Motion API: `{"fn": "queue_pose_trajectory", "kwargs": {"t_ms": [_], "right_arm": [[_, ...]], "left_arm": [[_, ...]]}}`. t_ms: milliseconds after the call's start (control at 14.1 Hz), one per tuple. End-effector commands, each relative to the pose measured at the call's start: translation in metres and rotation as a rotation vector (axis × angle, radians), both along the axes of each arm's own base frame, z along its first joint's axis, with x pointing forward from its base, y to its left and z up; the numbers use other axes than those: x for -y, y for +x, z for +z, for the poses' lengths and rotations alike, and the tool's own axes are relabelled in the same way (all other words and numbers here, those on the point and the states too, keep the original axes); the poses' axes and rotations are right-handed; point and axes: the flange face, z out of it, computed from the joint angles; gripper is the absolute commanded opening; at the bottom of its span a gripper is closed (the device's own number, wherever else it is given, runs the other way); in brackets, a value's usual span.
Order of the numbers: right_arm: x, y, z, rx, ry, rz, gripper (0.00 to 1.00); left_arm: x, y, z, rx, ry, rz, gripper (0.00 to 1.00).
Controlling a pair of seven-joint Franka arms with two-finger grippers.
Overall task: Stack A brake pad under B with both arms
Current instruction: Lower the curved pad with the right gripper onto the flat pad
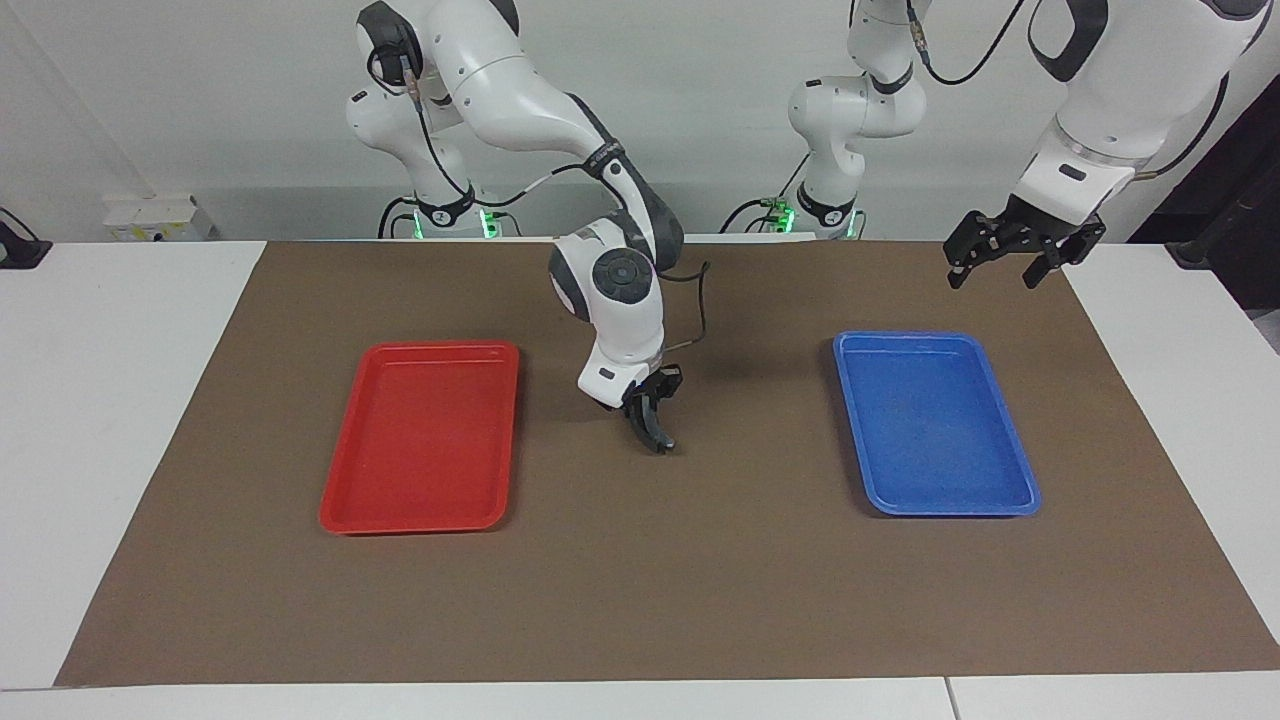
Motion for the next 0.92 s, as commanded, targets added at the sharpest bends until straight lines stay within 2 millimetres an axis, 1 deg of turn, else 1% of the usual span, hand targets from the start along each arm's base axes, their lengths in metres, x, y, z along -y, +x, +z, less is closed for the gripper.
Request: {"fn": "queue_pose_trajectory", "kwargs": {"t_ms": [0, 566, 636, 707, 848], "right_arm": [[0.0017, -0.0105, 0.0004, -0.007, 0.016, 0.005, 0.00], [0.0043, -0.0127, -0.0024, -0.012, 0.013, 0.001, 0.02], [0.0052, -0.0140, -0.0041, -0.017, 0.011, -0.002, 0.09], [0.0060, -0.0134, -0.0031, -0.016, 0.011, -0.007, 0.21], [0.0060, -0.0134, -0.0031, -0.016, 0.011, -0.008, 0.48]], "left_arm": [[-0.0013, -0.0055, -0.0019, -0.005, -0.010, 0.002, 1.00], [-0.0013, -0.0051, -0.0042, -0.009, -0.010, 0.002, 1.00], [-0.0013, -0.0056, -0.0054, -0.012, -0.009, 0.002, 1.00], [-0.0013, -0.0056, -0.0055, -0.012, -0.009, 0.002, 1.00], [-0.0013, -0.0052, -0.0063, -0.014, -0.009, 0.001, 1.00]]}}
